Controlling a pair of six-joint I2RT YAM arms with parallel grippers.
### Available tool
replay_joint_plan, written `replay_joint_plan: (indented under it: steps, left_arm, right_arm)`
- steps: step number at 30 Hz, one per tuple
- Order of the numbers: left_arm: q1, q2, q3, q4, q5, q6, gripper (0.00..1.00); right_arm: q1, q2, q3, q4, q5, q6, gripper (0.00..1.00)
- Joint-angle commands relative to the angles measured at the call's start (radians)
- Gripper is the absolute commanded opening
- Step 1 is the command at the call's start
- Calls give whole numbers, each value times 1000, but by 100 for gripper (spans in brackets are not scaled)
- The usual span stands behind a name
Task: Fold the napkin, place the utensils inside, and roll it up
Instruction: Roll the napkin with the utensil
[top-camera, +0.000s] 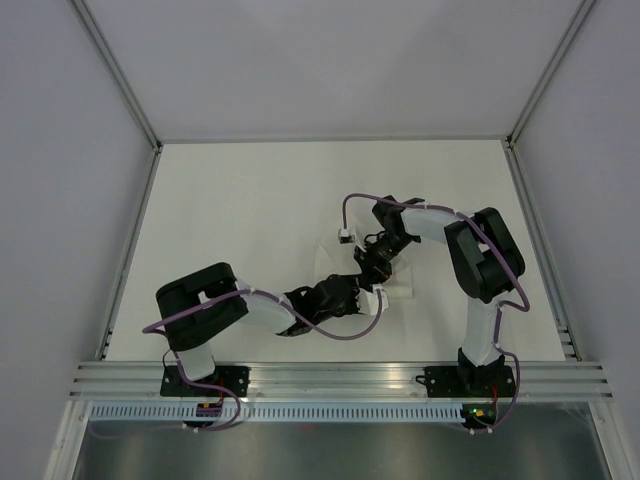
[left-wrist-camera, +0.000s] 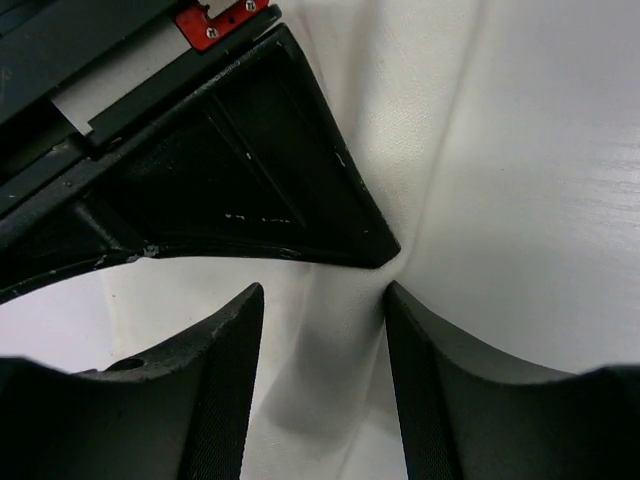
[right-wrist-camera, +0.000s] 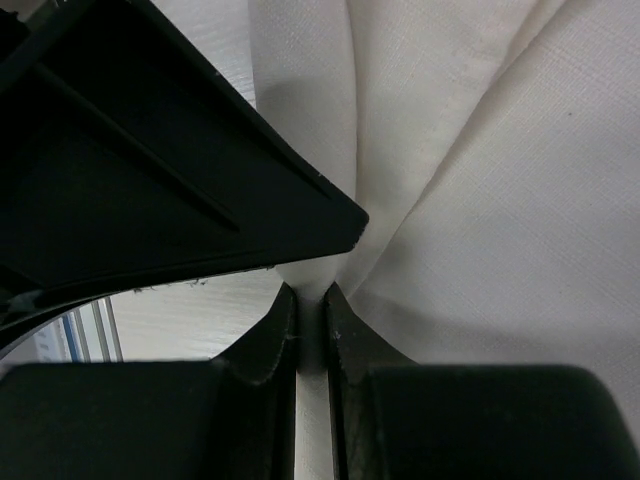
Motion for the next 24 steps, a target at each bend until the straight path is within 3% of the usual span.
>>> replay_joint_plan:
  steps: [1, 3, 7, 10, 13, 16, 19, 24]
  left_arm:
    - [22, 37, 32, 20, 66, 28, 57]
    - [29, 46, 48, -38, 105, 5, 49]
    - [34, 57, 71, -116, 163, -34, 18]
    - [34, 66, 72, -141, 195, -70, 5]
    - [39, 61, 58, -144, 247, -116, 2]
    - [46, 63, 53, -155, 295, -159, 2]
    - [52, 77, 64, -191, 339, -186, 2]
    - [78, 92, 81, -248, 410, -229, 2]
  right_arm:
    - [10, 112, -68, 21, 239, -64, 0]
    - [8, 112, -68, 19, 239, -64, 1]
    - [5, 113, -62, 19, 236, -62, 1]
    - [-1, 112, -56, 16, 228, -62, 4]
    - [-5, 94, -51, 15, 210, -59, 20]
    - [-19, 58, -37, 2, 176, -53, 49]
    - [-41, 12, -22, -24, 124, -51, 62]
    - [-88, -63, -3, -2, 93, -1, 68]
